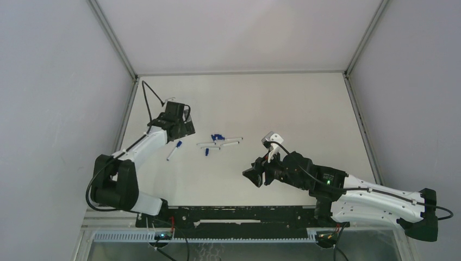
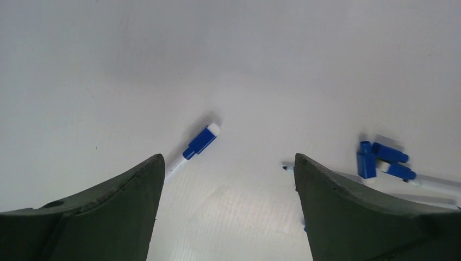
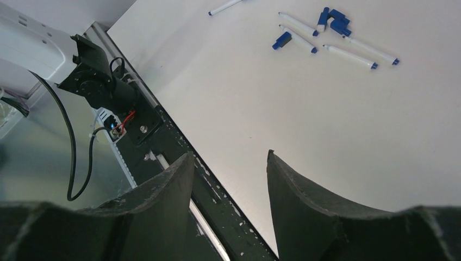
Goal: Insert the pens into the pen caps
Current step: Place the pen at the center of the board.
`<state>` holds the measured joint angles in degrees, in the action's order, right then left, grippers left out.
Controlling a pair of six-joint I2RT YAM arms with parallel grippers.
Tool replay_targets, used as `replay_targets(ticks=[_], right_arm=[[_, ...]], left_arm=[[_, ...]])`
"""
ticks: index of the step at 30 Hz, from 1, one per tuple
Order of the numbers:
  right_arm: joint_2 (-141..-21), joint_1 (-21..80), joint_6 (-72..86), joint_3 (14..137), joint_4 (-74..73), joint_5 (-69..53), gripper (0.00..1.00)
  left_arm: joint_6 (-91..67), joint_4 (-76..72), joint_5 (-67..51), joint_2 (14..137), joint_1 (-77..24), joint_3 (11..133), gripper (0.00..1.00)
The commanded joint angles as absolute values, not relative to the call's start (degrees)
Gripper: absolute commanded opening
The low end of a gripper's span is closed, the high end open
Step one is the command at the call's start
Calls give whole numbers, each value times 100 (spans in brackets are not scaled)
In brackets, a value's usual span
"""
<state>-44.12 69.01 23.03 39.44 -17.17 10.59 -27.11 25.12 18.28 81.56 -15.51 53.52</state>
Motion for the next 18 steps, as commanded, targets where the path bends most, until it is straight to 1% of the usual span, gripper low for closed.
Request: replay_targets(ticks=[1,10,14,18], right_arm=[[-4334,6897,2395,3981,-1664,1020,59],[-4289,6898,2366,3981,-1682,1036,59],[-4306,6899,2352,3980,-1674,1024,59],[-4344,6883,2318,3981,-1646,980,59]], left_arm=[[-2973,2258,1648,8403,-1364,5187,92],[-3147,2350,1575,9157,-1360,5443,94],[-3199,2406,1644,9282,-1354,5412,92],[-3204,2419,1674,9299,-1339,5347,84]])
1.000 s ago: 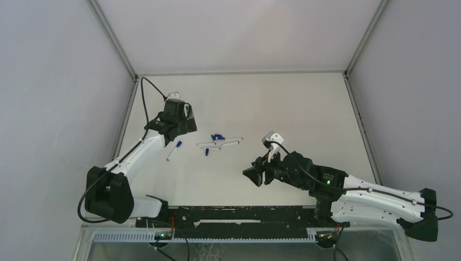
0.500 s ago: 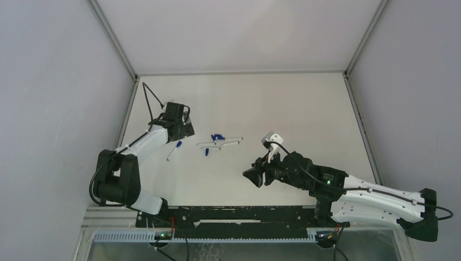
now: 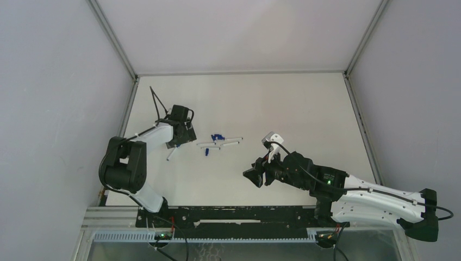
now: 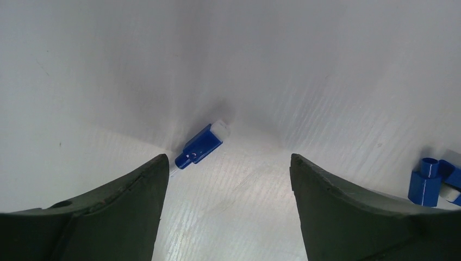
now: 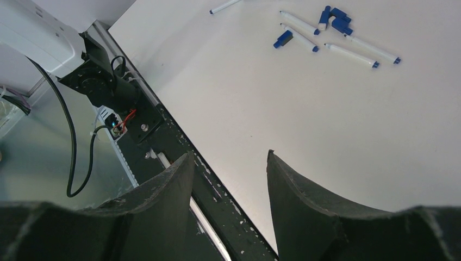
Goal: Insert the pens into the pen caps
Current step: Place the pen at the center of the board.
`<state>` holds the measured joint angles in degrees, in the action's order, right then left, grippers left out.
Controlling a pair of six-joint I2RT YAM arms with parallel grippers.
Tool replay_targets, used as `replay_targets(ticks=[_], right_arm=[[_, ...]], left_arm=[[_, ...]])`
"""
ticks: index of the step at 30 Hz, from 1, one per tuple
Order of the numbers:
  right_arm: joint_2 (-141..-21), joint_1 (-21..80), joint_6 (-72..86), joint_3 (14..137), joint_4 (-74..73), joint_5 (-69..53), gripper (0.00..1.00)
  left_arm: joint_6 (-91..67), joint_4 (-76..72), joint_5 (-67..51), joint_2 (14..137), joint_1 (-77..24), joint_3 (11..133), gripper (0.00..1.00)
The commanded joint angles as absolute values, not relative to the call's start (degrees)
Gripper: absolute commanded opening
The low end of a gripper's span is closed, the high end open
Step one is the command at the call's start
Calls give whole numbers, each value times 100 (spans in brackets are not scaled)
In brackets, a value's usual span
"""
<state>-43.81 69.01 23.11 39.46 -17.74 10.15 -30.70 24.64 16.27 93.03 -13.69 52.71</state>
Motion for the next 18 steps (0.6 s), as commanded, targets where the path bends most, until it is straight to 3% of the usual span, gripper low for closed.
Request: replay_targets(ticks=[1,15,18], right_arm=[[-4356,6886,2300,3981,-1642,970,60],[-4348,6883,2279,3979,-1718,984,60],[-4348,6882,2292,3973,-1729,976,59]], left_arm=[[-3200,2422,1677,9277,-1341,5330,83],[-3186,2402,1566,9274,-1341,5335,45],[-3182,2396,1539,9268,-1336,5327,42]])
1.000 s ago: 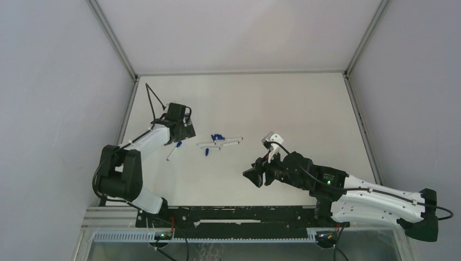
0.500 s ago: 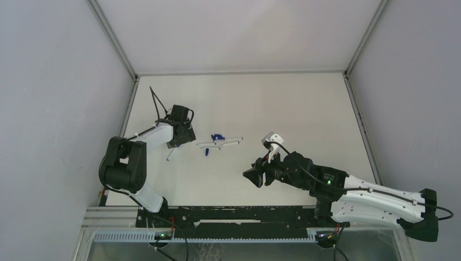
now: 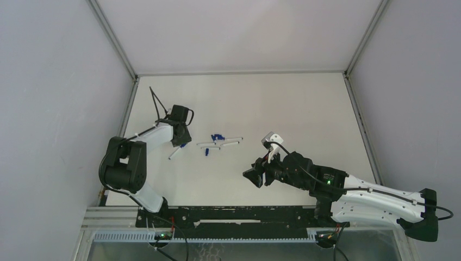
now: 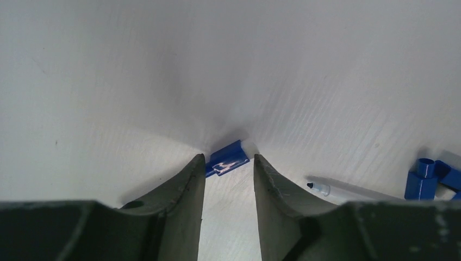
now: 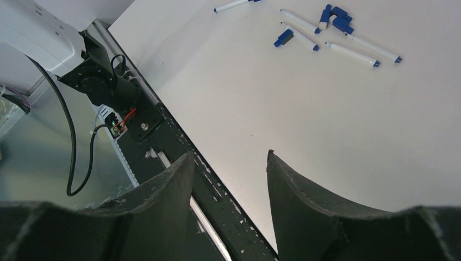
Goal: Insert the pens into the pen caps
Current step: Place the pen at the center of the board, then adjust the pen at the center of the board.
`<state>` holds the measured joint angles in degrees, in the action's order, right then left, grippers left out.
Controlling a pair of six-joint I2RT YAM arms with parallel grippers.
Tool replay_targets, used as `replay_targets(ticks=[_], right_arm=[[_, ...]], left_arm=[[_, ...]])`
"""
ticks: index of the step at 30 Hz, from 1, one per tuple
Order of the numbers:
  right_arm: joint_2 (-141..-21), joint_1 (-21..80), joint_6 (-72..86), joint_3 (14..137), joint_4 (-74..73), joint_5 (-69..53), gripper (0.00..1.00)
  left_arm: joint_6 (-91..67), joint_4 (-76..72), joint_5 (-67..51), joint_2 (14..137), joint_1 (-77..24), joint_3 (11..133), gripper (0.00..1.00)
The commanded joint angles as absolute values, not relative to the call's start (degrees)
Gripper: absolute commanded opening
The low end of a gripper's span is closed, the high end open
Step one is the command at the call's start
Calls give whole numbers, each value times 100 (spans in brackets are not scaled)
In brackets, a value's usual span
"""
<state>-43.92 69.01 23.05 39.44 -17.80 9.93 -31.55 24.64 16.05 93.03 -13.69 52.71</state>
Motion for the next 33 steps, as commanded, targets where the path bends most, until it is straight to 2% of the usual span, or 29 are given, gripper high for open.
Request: replay_targets(ticks=[1,2,3,6,10,17,25,32,33], right_arm=[[-4345,6886,2296,3979,-1724,971,59],[-4348,6885,2301,3973,-1728,968,59],[-4358,6889,2290,3977,-1724,967,59],[-4366,6888,2288,3978,-1719,950,59],[-4374,6883,2273,3978,-1722,941,60],[-4399,6884,2227,3973,-1729,940,60],[-4493,6873,2140,3976,-1679,848,60],[-4530,6860,2108,3978,-1702,839,60],[-4539,6856,2107,3980,-1697,831,60]], left_arm=[[-3174,2399,1543,9258,-1336,5316,43],[-3173,2403,1558,9244,-1343,5299,48],[-3179,2404,1575,9226,-1338,5279,59],[-3154,2461,1637,9181,-1336,5248,71],[-3136,2584,1664,9111,-1336,5205,80],[-3163,2533,1398,8944,-1389,4956,84],[-3193,2610,1332,9018,-1628,5010,82],[-3351,2590,1248,9052,-1881,5014,62],[-3363,2576,1252,9082,-1895,5018,57]])
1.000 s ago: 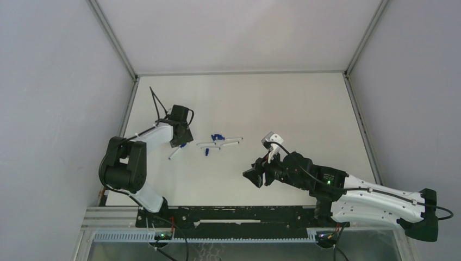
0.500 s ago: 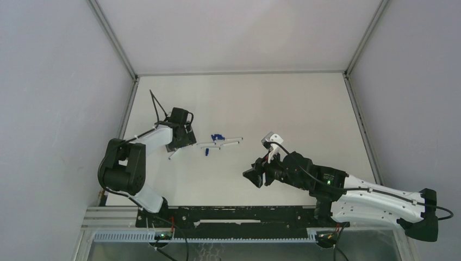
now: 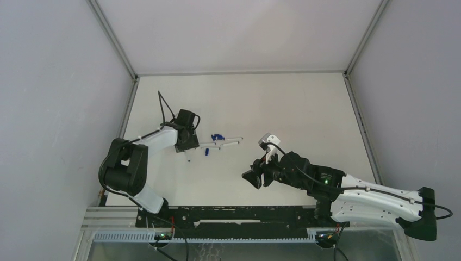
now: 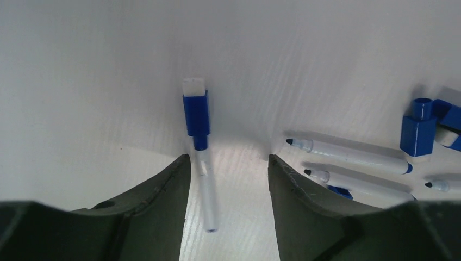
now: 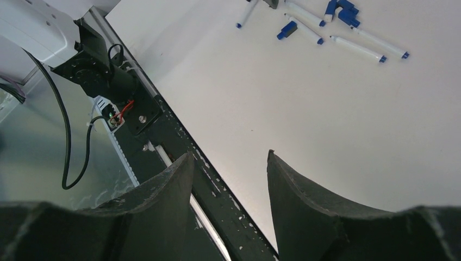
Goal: Insert the pens into the pen caps
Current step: Adjust the pen at the center of the board.
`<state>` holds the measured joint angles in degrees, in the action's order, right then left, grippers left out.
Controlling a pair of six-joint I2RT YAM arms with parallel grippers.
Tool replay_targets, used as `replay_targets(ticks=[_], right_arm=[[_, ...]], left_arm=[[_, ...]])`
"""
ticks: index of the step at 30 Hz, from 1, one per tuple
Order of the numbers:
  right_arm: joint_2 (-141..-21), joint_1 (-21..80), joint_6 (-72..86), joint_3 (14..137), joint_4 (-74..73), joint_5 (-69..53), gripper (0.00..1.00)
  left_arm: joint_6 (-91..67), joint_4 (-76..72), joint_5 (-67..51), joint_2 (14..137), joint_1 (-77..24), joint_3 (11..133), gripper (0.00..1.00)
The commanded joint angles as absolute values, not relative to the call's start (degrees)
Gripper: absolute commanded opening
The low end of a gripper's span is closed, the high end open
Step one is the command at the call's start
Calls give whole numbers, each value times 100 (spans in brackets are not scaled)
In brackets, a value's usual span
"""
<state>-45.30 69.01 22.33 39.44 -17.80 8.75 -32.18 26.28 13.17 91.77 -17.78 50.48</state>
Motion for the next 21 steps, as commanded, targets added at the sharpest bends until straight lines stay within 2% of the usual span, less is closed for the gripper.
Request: replay_targets(ticks=[1,6,9,16,21], right_arm=[[-4548,6856,2101,3974,-1697,822,60],[-4565,6840,2083,3979,-1656,778,60],[-4571,6835,2085,3981,-1645,774,60],[-4601,6826,2092,3981,-1578,730,60],[-4605,6812,2092,3981,-1573,713,60]], left_arm=[[-3366,2575,1247,9107,-1898,5025,55],[-3358,2586,1350,9210,-1898,5055,37],[-3350,2586,1354,9235,-1898,5075,30],[-3243,2645,1450,9398,-1891,5296,21],[-3042,2535,1215,9637,-1890,5665,21]])
